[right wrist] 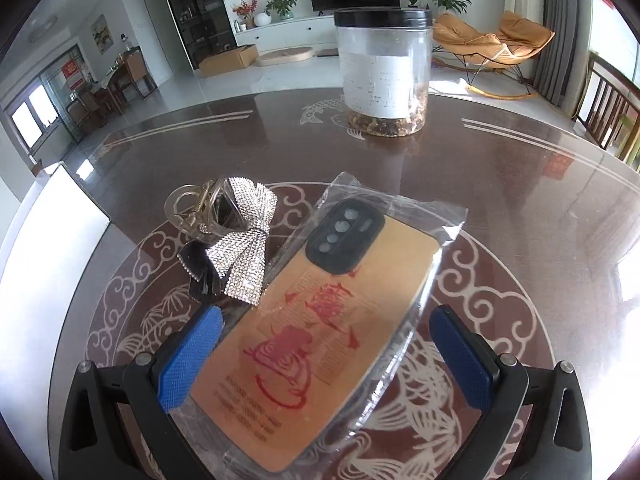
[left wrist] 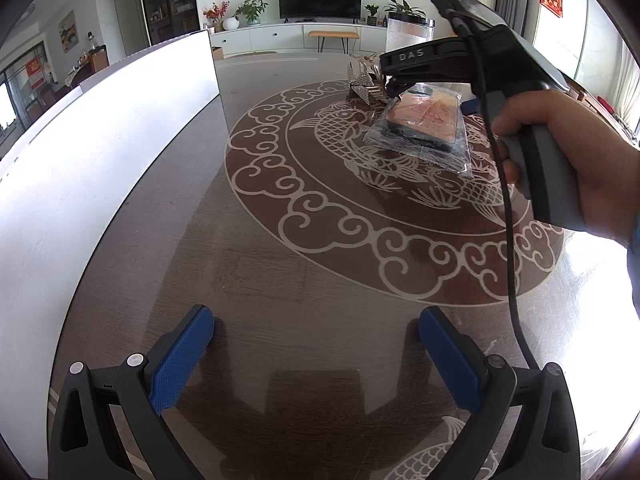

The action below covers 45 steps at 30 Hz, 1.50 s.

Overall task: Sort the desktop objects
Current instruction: 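Lower the right tool onto the packaged orange phone case and close, then lift the phone case with the right tool while the left tool grasps the rhinestone hair clips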

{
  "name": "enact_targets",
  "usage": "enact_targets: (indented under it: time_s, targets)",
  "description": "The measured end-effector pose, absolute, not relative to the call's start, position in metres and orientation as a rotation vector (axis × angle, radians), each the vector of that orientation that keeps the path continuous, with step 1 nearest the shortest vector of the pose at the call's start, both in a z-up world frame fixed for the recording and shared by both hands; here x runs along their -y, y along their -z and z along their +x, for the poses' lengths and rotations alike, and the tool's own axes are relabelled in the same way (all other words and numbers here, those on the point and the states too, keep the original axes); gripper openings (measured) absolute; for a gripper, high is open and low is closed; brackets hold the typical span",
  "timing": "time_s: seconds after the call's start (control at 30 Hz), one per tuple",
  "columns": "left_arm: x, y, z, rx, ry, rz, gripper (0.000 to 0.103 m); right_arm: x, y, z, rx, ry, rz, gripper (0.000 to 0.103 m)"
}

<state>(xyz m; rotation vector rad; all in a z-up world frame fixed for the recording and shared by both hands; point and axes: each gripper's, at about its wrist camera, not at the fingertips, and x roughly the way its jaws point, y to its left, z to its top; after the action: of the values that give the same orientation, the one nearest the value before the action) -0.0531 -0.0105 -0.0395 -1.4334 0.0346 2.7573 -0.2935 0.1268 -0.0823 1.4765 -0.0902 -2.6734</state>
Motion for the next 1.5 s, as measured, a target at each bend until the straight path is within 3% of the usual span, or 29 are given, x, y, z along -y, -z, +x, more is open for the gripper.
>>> enact_targets:
  time_s: [0.1, 0.2, 0.37, 0.43, 0.47, 0.5, 0.97, 1.4, 1.5]
  targets:
    - [0.011, 0.039, -0.053, -0.033, -2.757, -1.433, 0.103, -0.101, 0.093, -0.301, -0.086, 2.724, 1.542, 0.103]
    - [0.010, 0.039, -0.052, -0.032, -2.757, -1.434, 0.103, -0.107, 0.094, -0.297, 0.019, 2.760, 1.536, 0.103]
    - [0.011, 0.039, -0.051, -0.029, -2.755, -1.434, 0.103, -0.128, 0.097, -0.283, -0.006, 2.784, 1.483, 0.103]
    - [0.011, 0.039, -0.051, -0.030, -2.755, -1.433, 0.103, -0.136, 0.094, -0.278, -0.012, 2.785, 1.468, 0.092]
    - [0.011, 0.039, -0.051, -0.029, -2.755, -1.433, 0.103, -0.139, 0.091, -0.275, -0.018, 2.785, 1.453, 0.081]
    - [0.011, 0.039, -0.052, -0.029, -2.754, -1.433, 0.103, -0.142, 0.090, -0.271, -0.027, 2.780, 1.442, 0.079]
    - [0.011, 0.040, -0.053, -0.030, -2.755, -1.433, 0.103, -0.188, 0.088, -0.192, -0.077, 2.766, 1.372, 0.079]
    - [0.012, 0.038, -0.061, -0.034, -2.726, -1.464, 0.103, -0.196, 0.089, -0.179, -0.072, 2.753, 1.378, 0.085]
    - [0.018, 0.033, -0.090, 0.106, -2.648, -1.491, 0.103, -0.196, 0.090, -0.180, -0.072, 2.759, 1.386, 0.088]
